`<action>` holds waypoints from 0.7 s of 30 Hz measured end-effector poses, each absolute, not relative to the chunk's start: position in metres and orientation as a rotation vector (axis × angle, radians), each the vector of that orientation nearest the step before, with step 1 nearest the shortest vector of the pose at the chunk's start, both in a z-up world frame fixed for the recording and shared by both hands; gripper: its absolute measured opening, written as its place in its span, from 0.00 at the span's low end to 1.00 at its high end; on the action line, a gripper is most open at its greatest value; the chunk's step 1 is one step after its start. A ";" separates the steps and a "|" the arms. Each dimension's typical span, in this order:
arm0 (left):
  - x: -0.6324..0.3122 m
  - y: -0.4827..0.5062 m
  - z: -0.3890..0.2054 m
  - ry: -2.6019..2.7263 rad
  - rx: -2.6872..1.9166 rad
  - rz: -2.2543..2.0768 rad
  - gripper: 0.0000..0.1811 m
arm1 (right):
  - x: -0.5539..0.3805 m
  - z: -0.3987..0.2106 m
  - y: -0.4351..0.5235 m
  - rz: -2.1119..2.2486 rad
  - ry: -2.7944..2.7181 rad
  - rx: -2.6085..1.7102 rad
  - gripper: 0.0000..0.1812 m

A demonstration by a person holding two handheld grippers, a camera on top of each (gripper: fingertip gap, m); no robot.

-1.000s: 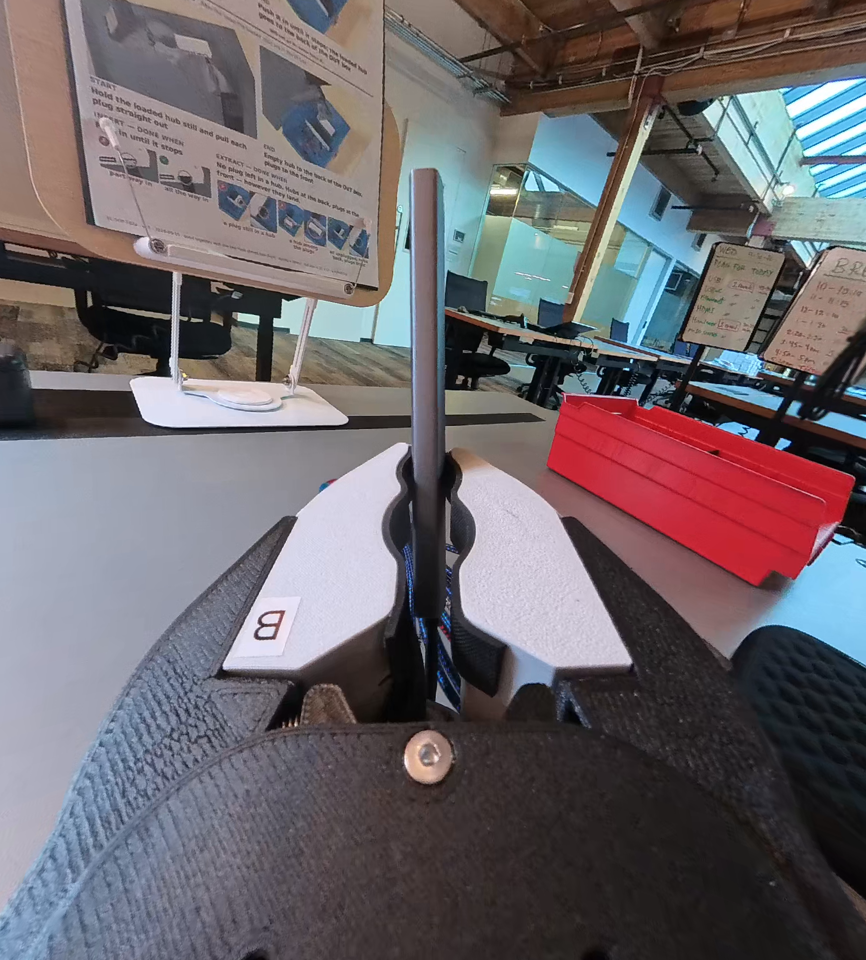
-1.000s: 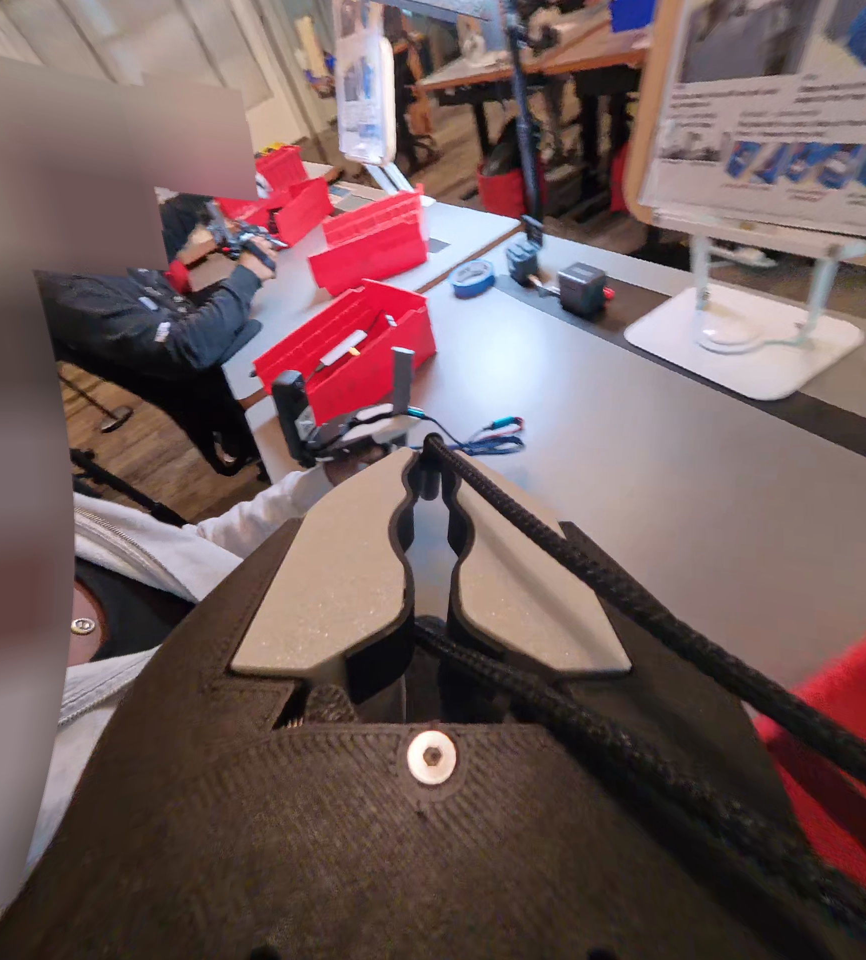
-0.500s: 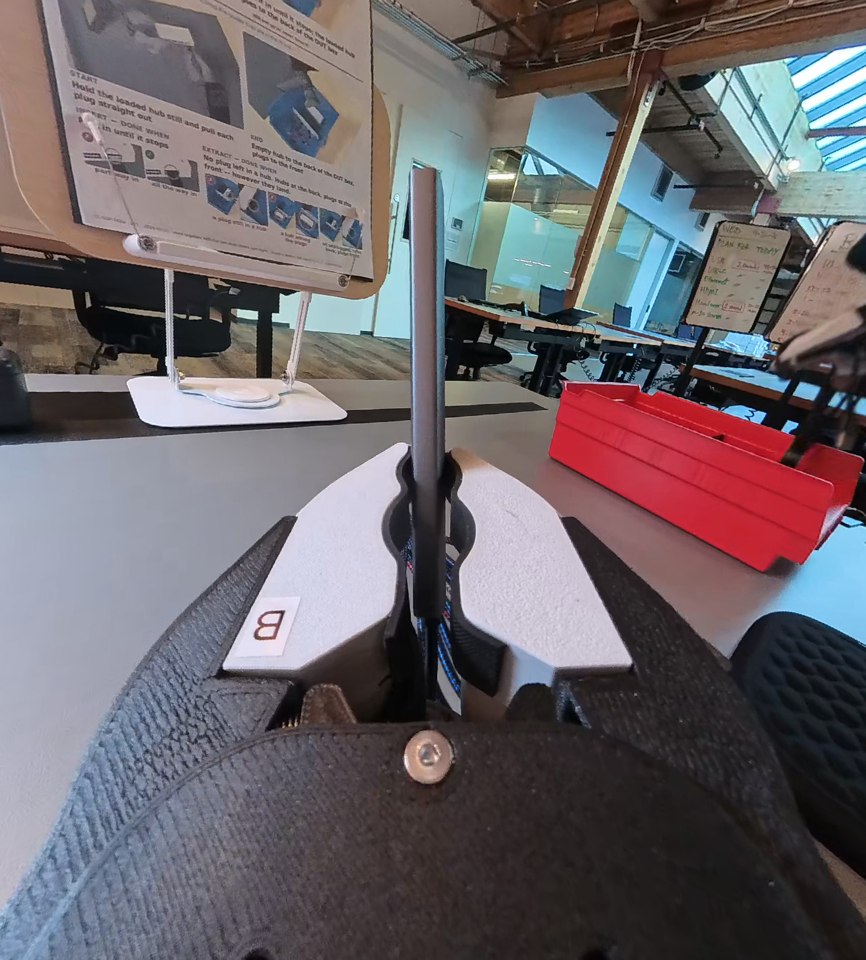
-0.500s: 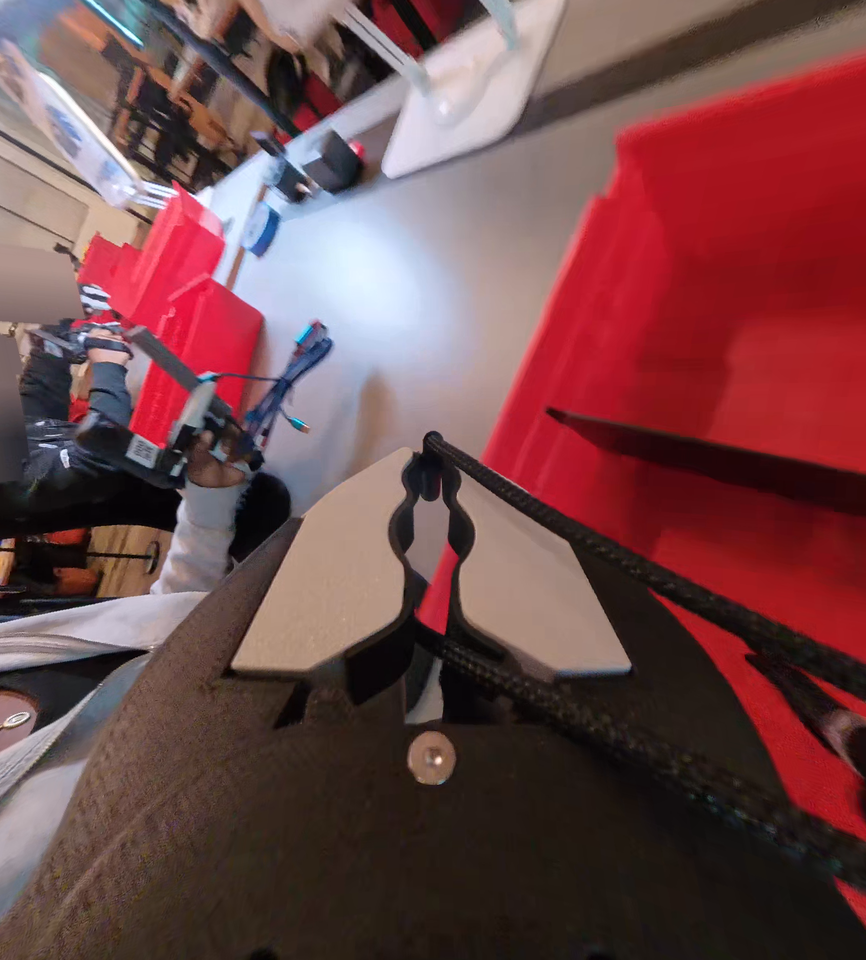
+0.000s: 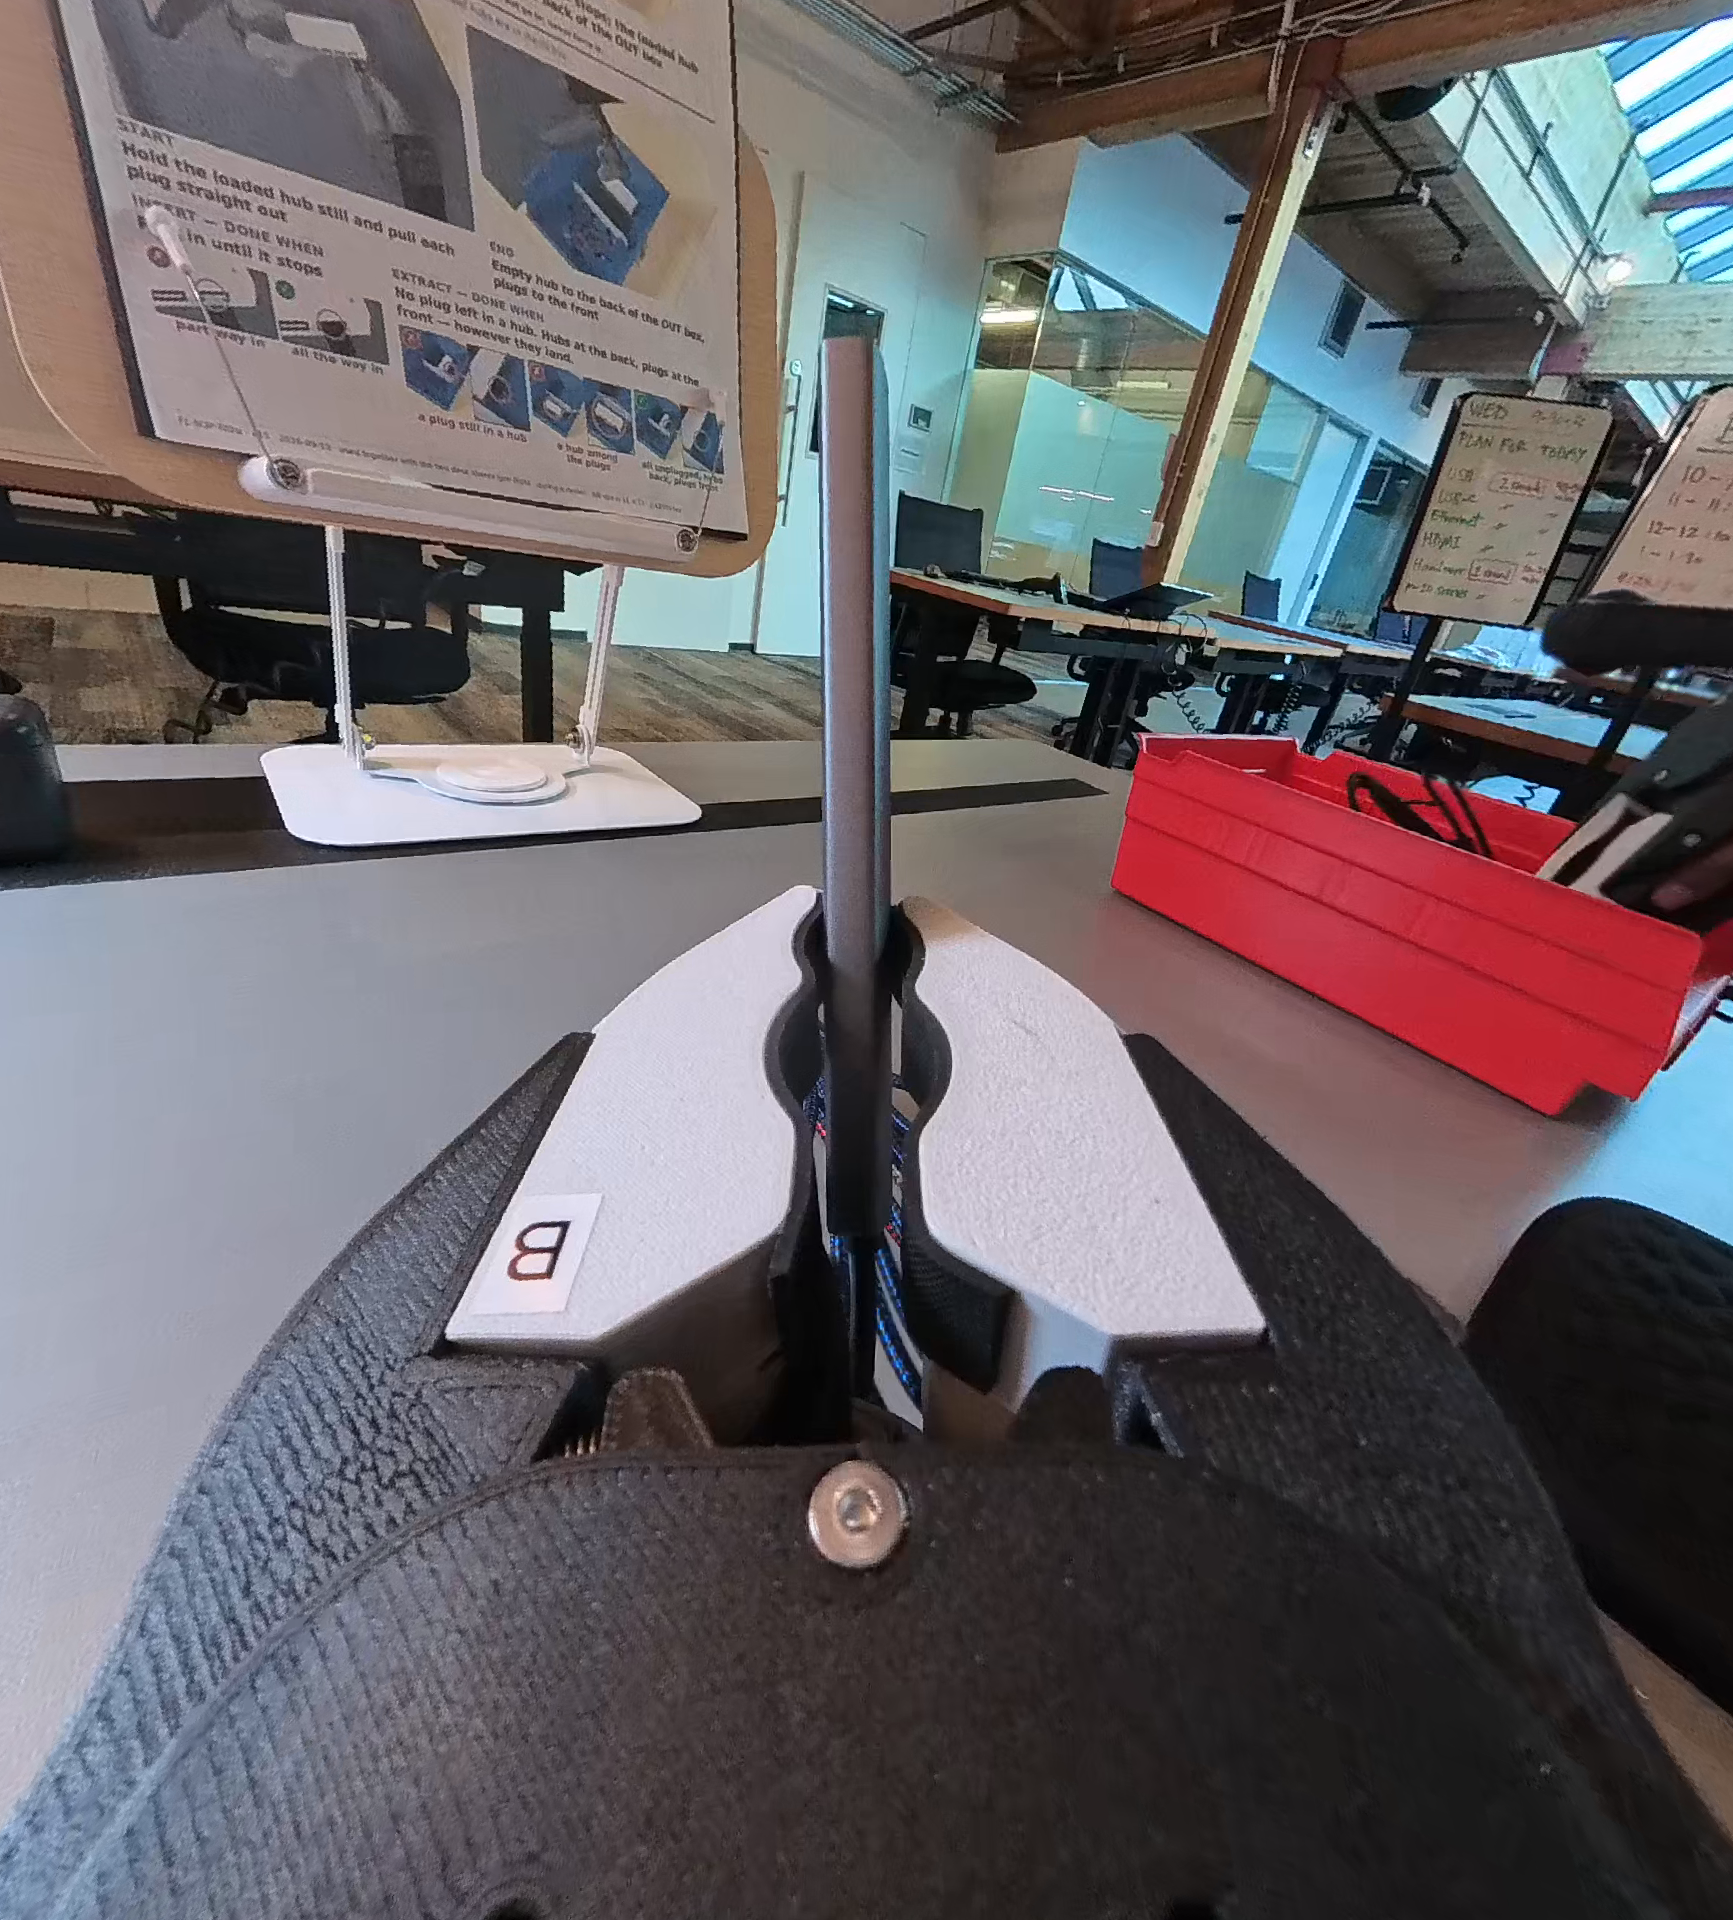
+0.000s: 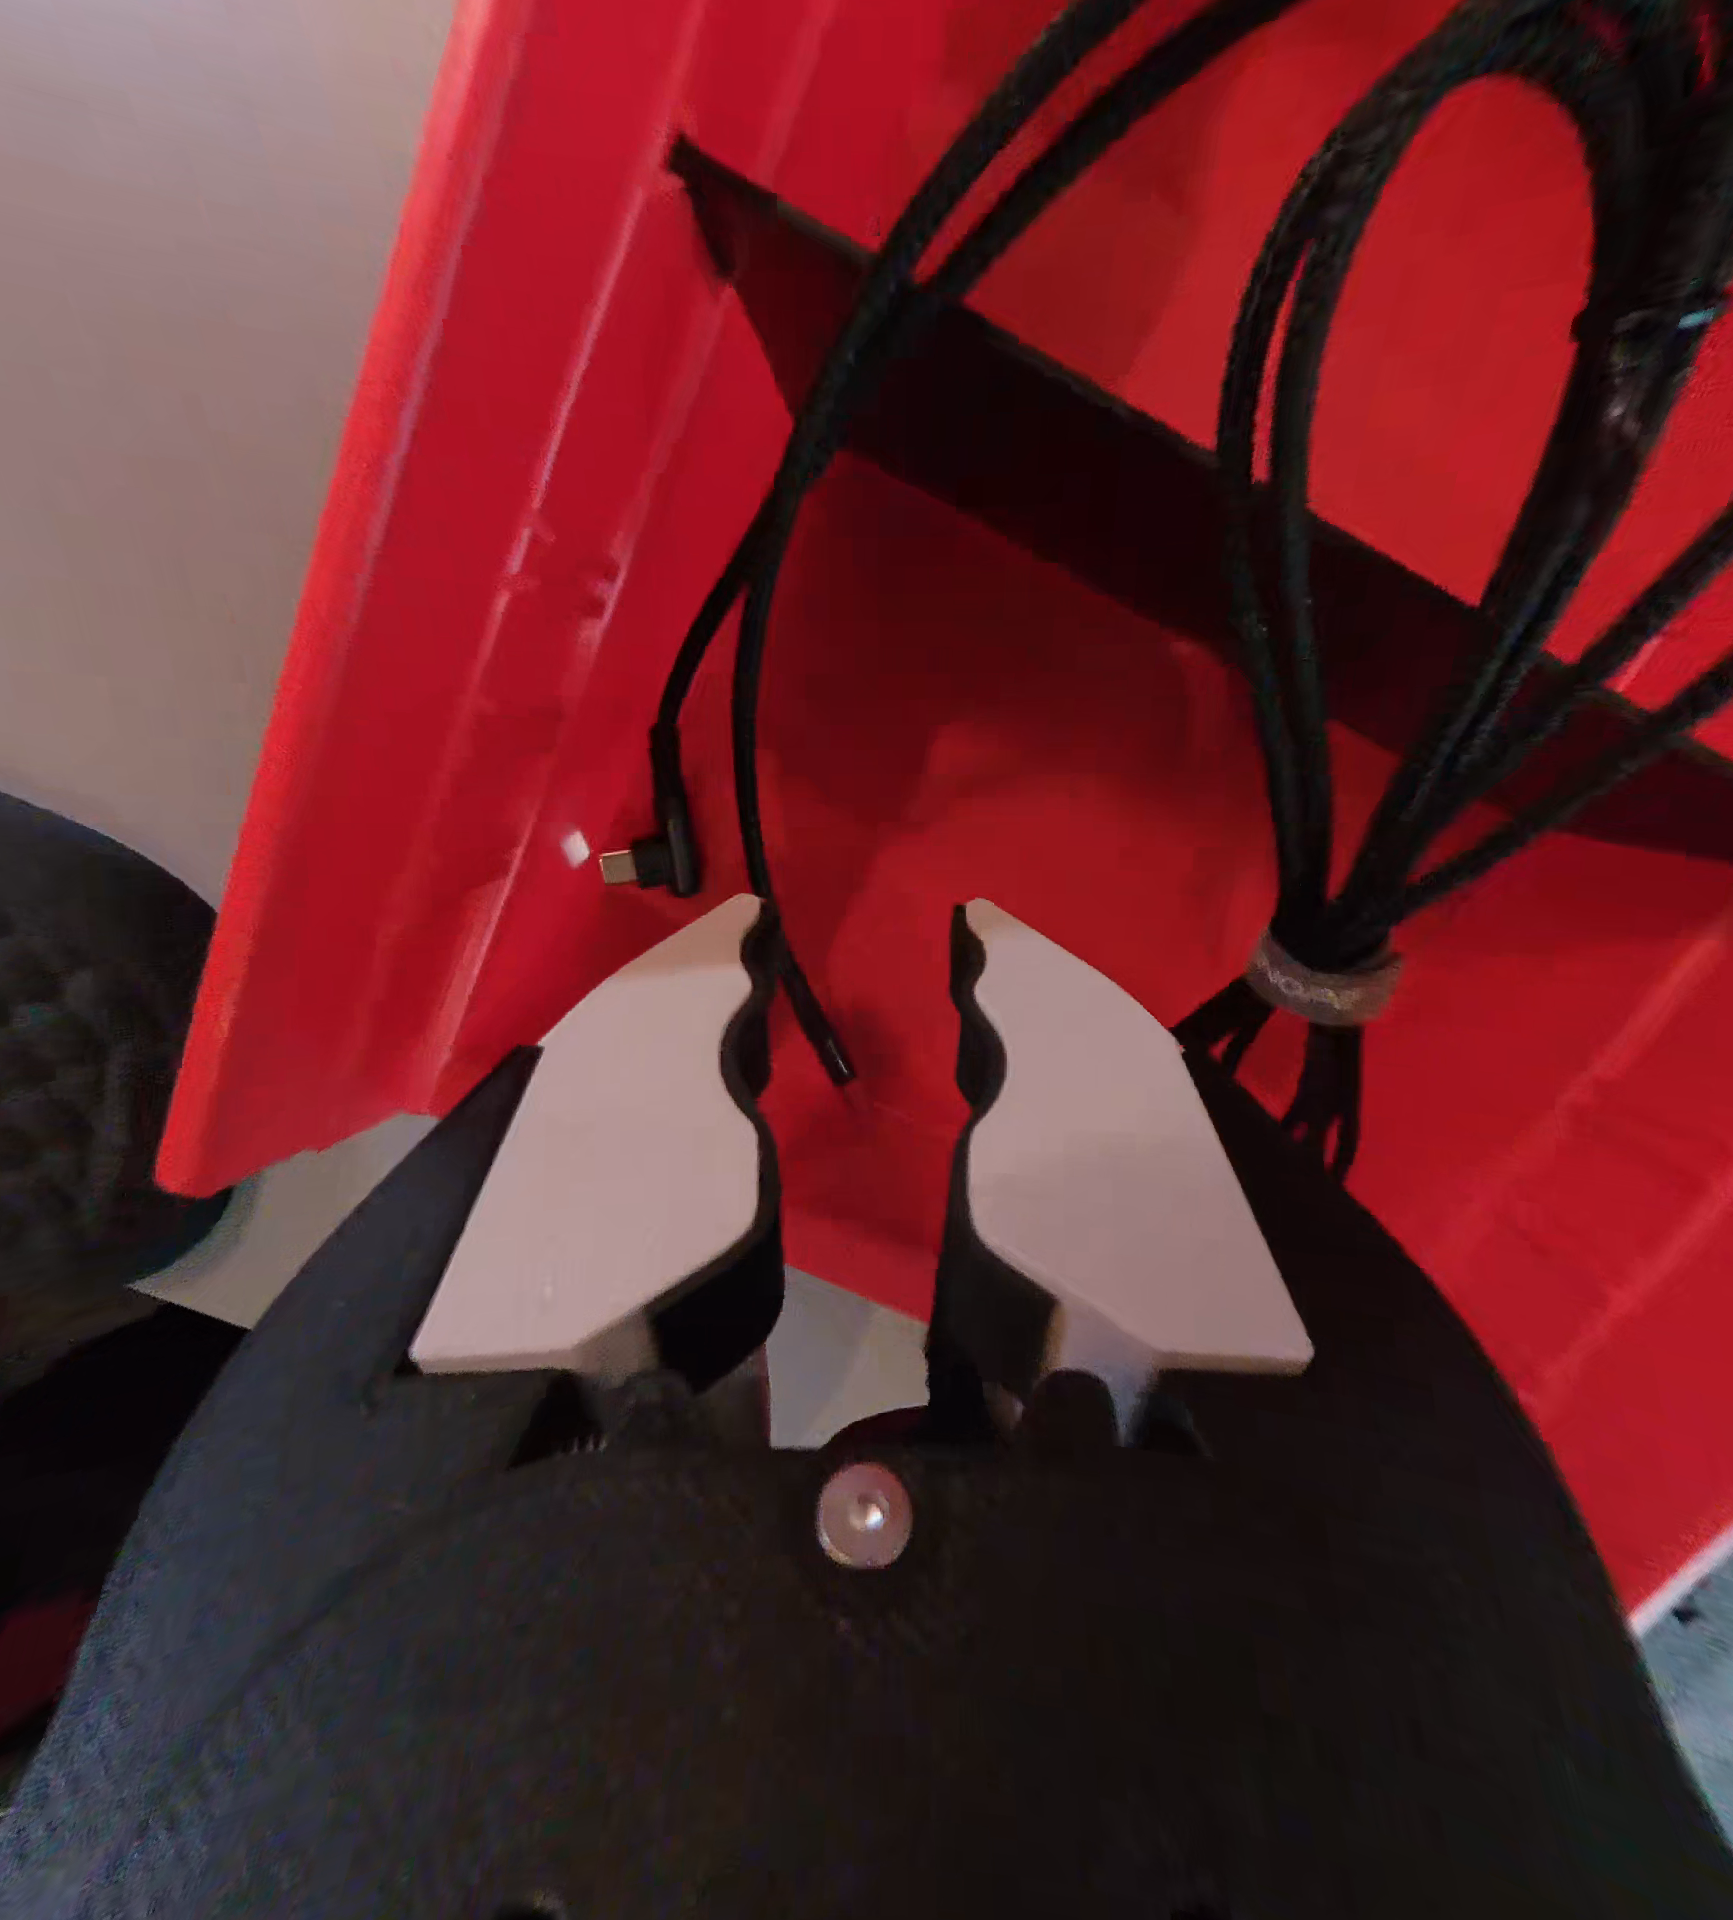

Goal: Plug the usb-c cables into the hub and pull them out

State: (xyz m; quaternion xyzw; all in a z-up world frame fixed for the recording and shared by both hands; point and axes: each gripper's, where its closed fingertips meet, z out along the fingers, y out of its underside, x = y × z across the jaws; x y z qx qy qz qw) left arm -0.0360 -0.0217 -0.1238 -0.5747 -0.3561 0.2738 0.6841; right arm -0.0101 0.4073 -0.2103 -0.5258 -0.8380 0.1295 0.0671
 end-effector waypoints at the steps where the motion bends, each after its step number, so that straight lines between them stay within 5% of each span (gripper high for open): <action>1: -0.036 -0.022 -0.123 -0.797 -1.286 0.612 0.05 | -0.009 -0.206 0.408 0.381 -2.517 -1.568 0.20; 8: -0.035 -0.021 -0.122 -0.789 -1.285 0.614 0.05 | -0.051 -0.141 0.428 0.603 -2.188 -1.452 0.43; 14: -0.035 -0.021 -0.123 -0.793 -1.286 0.607 0.05 | -0.061 -0.182 0.466 0.455 -2.176 -1.438 0.29; 16: -0.036 -0.020 -0.124 -0.795 -1.291 0.604 0.05 | -0.065 -0.191 0.457 0.546 -2.176 -1.365 0.14; 21: -0.037 -0.018 -0.128 -0.799 -1.310 0.599 0.05 | -0.053 -0.186 0.412 0.766 -2.308 -1.054 0.16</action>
